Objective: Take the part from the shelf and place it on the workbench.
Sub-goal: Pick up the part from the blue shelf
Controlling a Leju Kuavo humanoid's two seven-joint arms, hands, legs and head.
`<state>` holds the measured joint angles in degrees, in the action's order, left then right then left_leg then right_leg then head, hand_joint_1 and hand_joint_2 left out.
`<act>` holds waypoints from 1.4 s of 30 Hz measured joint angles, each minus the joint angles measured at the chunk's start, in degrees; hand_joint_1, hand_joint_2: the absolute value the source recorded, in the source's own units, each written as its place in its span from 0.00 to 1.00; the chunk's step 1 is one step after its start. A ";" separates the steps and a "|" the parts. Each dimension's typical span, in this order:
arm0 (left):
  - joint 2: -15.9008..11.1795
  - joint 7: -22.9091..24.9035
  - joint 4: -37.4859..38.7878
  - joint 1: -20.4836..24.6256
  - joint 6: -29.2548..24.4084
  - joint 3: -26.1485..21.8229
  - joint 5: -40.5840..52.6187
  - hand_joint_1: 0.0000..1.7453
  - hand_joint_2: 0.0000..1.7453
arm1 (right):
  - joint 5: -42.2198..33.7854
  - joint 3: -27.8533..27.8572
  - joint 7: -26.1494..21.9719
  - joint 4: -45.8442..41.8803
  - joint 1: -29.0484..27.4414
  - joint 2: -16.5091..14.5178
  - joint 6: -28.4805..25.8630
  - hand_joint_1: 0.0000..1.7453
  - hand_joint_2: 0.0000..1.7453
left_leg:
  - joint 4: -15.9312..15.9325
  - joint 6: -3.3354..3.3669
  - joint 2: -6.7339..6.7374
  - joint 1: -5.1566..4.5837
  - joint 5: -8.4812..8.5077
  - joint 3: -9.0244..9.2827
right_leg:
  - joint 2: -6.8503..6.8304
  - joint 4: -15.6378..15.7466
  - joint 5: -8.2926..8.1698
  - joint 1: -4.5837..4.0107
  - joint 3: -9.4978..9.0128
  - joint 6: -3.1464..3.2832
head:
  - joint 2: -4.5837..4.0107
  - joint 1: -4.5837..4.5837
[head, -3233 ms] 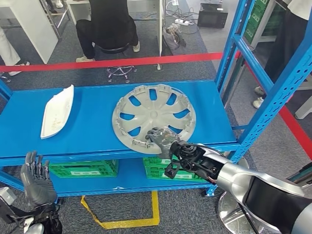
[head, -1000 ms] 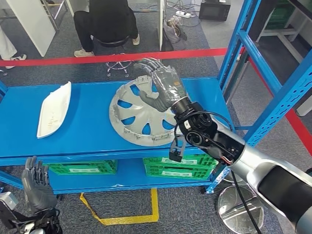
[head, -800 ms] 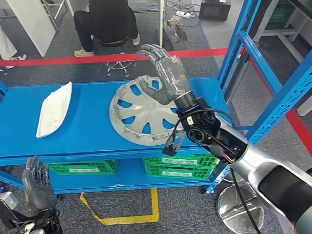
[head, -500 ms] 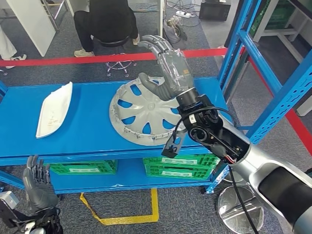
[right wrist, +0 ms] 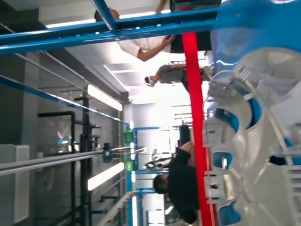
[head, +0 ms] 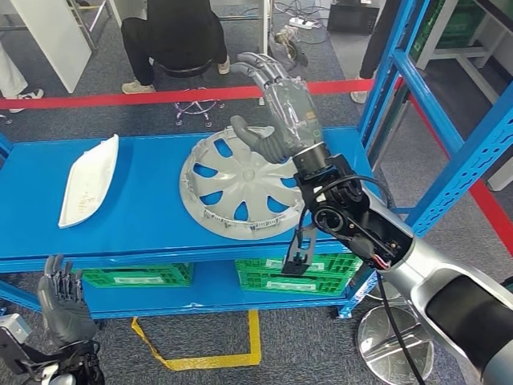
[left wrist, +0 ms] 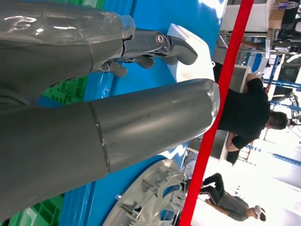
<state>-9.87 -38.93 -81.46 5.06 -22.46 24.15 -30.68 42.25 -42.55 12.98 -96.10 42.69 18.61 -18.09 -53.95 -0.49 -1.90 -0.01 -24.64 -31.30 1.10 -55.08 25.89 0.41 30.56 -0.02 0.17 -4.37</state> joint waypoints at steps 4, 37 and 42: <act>0.01 0.01 0.00 0.06 0.16 0.00 0.18 0.00 0.00 | 0.32 0.02 -0.10 0.01 -0.19 -0.01 0.43 0.75 1.00 | 0.00 0.00 0.00 0.00 0.00 0.00 | 0.00 0.00 0.00 0.00 0.00 0.00 | 0.00 0.00; -0.64 2.39 -1.05 -0.58 0.16 -0.02 0.25 0.00 0.00 | -33.48 -12.55 3.97 31.03 -2.67 0.73 27.24 0.00 1.00 | 0.00 0.06 -0.47 0.03 0.11 -0.27 | -0.47 0.00 0.02 -0.01 0.15 -0.01 | 0.00 -0.07; -0.61 2.18 -1.04 -0.49 0.91 -0.02 0.37 0.00 0.00 | -36.51 -13.44 4.52 33.13 -1.94 0.75 29.99 0.00 1.00 | 0.00 0.06 -0.42 0.03 0.11 -0.23 | -0.42 0.00 0.02 -0.01 0.12 -0.01 | 0.00 -0.07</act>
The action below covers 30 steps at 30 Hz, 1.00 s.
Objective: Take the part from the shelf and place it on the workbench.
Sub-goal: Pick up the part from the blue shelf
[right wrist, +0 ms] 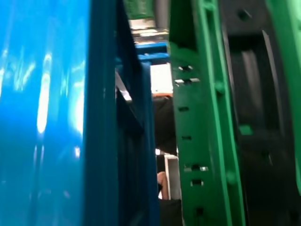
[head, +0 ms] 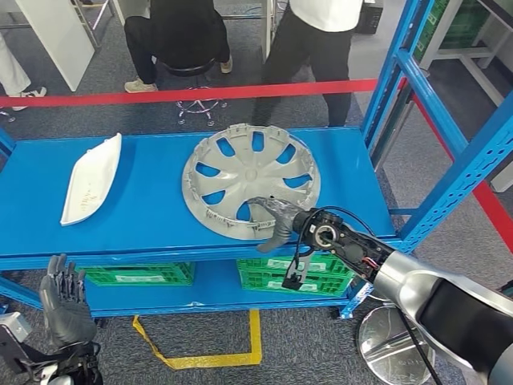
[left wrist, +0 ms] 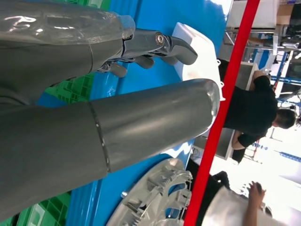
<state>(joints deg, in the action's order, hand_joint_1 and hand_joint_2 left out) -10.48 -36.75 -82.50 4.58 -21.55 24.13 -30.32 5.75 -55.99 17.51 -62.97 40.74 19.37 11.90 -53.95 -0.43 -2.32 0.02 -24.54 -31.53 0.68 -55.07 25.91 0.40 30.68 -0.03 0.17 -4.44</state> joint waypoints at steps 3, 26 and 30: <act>0.03 0.06 0.01 0.23 0.03 0.00 0.15 0.00 0.00 | -4.22 -0.62 0.42 0.75 0.99 0.00 3.35 0.00 1.00 | 0.00 0.00 0.04 0.00 0.00 0.10 | 0.04 0.00 0.00 0.00 -0.09 0.00 | 0.00 0.01; 0.33 0.02 0.01 1.10 -1.98 0.03 -0.88 0.00 0.00 | -10.69 -12.22 -0.56 0.10 5.31 -3.95 9.23 0.00 1.00 | 0.03 -0.26 0.46 0.17 -0.17 0.73 | 0.57 0.01 0.01 -0.29 -0.58 0.10 | 0.00 0.01; 0.59 -0.21 0.08 1.51 -1.60 0.09 -1.21 0.00 0.00 | -10.99 -14.83 -0.18 0.00 5.87 -4.84 8.90 0.00 1.00 | 0.02 -0.27 0.44 0.25 -0.17 0.75 | 0.55 0.01 0.00 -0.37 -0.60 0.12 | 0.00 0.00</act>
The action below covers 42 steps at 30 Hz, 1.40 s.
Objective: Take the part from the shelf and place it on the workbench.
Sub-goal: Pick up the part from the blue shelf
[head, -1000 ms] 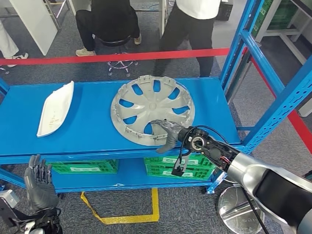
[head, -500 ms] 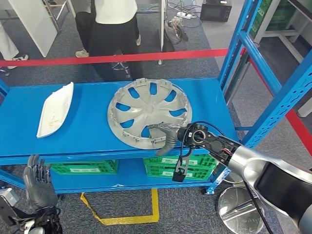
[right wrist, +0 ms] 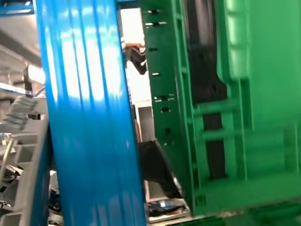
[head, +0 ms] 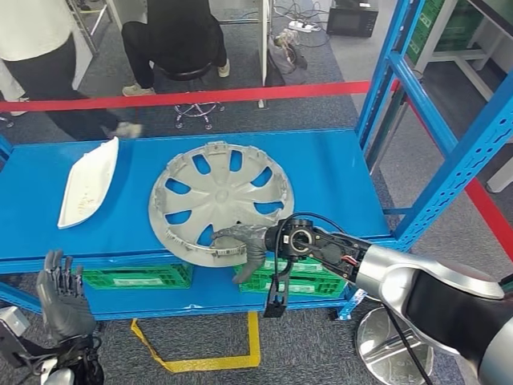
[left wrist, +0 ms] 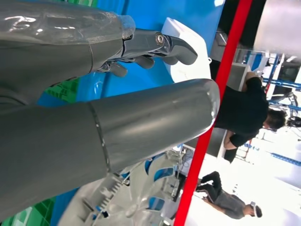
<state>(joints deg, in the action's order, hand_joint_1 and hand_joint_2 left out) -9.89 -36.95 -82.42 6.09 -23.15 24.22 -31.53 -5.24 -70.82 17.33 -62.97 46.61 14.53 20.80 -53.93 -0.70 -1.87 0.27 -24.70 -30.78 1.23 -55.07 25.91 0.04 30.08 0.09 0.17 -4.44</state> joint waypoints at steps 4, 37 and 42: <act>0.15 -0.15 0.13 0.20 0.20 0.02 -0.23 0.00 0.00 | 0.14 -1.50 -0.01 0.00 0.42 -0.04 -0.67 0.00 1.00 | 0.00 -0.01 0.00 0.01 0.00 0.01 | 0.00 0.00 -0.01 0.00 -0.01 0.01 | 0.00 0.00; 0.80 -1.29 1.66 1.38 -0.59 0.54 -0.95 0.00 0.00 | 56.11 -7.54 -2.37 4.16 -2.30 -0.81 -10.43 0.50 1.00 | 0.02 -0.11 0.03 0.02 -0.08 0.54 | 0.00 0.06 0.08 -0.01 -0.41 0.14 | 0.00 0.01; 0.79 -1.27 1.70 1.59 -0.44 0.84 -1.27 0.00 0.00 | 61.09 -7.07 -2.39 5.20 -3.00 -0.94 -12.71 1.00 1.00 | 0.02 -0.12 0.03 0.02 -0.08 0.67 | -0.04 0.07 0.09 0.00 -0.55 0.16 | 0.00 0.01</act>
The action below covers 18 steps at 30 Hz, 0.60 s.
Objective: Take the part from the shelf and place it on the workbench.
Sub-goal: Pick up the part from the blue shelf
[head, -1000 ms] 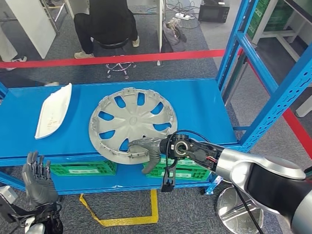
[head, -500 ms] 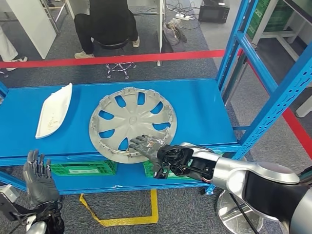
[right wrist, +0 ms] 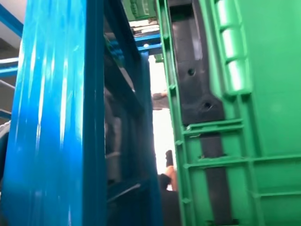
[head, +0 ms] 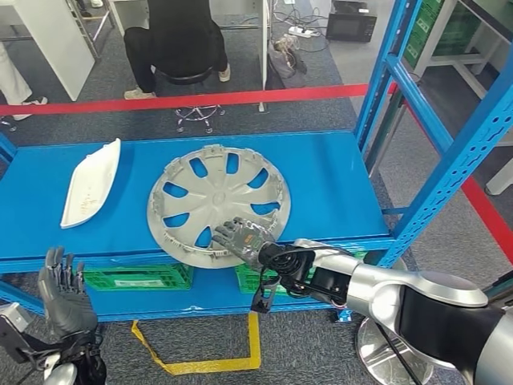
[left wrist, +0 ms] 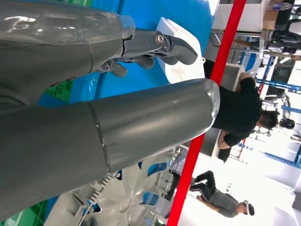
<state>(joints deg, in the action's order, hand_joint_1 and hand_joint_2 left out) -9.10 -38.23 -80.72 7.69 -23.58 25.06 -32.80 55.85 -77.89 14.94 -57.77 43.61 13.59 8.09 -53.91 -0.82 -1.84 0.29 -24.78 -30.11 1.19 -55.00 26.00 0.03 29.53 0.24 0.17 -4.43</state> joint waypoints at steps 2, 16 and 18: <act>0.01 0.00 0.09 0.14 0.25 0.20 -0.01 0.00 0.00 | 0.50 0.39 -0.36 0.32 -0.35 -0.07 -0.65 1.00 1.00 | 0.00 0.00 -0.01 0.00 0.00 0.05 | -0.03 0.00 0.01 0.00 -0.06 -0.01 | 0.00 -0.01; 0.01 0.00 0.26 0.36 0.98 0.61 0.04 0.00 0.00 | 0.56 3.98 -1.15 0.33 -2.16 -0.21 -1.48 1.00 1.00 | -0.01 0.03 -0.03 0.00 -0.02 0.06 | -0.08 0.00 0.04 0.04 -0.14 -0.02 | 0.00 0.00; 0.01 0.00 0.29 0.36 1.02 0.63 0.04 0.00 0.00 | 0.54 4.24 -1.21 0.33 -2.20 -0.21 -1.51 1.00 1.00 | -0.01 0.03 -0.03 0.00 -0.02 0.06 | -0.08 0.00 0.04 0.03 -0.14 -0.02 | 0.00 -0.01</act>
<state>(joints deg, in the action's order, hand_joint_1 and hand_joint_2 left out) -9.09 -38.23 -80.43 8.05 -22.57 25.69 -32.76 56.39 -73.65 13.73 -57.43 41.40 13.38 6.58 -53.91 -0.79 -1.88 0.29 -24.81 -30.05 1.11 -55.00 26.04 0.06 29.39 0.23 0.17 -4.44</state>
